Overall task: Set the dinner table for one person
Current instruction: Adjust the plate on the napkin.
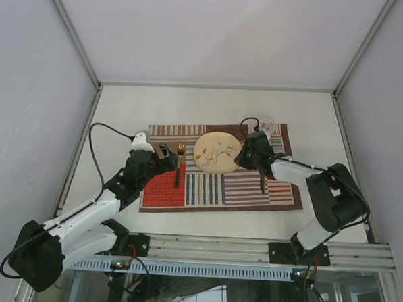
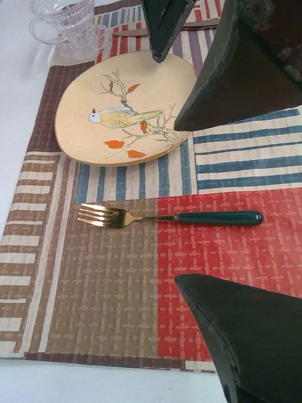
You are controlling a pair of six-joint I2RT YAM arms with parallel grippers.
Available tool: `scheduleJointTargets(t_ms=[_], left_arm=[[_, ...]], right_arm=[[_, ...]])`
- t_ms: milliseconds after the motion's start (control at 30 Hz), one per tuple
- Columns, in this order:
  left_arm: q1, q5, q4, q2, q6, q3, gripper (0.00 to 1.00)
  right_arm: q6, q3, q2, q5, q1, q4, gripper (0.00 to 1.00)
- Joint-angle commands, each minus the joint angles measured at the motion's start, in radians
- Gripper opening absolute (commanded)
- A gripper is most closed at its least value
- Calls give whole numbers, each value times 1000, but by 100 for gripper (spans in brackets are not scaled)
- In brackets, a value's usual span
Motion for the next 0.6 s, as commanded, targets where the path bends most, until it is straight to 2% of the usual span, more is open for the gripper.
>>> scheduleJointTargets(t_ms=[0,33,67,567], left_arm=[[5,-5,12,-10,1,-13,97],[6,-6,12,-13,1,-13,97],[6,-7,12,-14,0,-14,97],[6,-3,24,-8,-10,-29,97]], right_arm=[[-8,39,-1,13,10,31,5],[-9,39,-2,14,11,29,0],[-10,39,-5,17,11,26,0],[-28,40,-54,48,19,-25,0]])
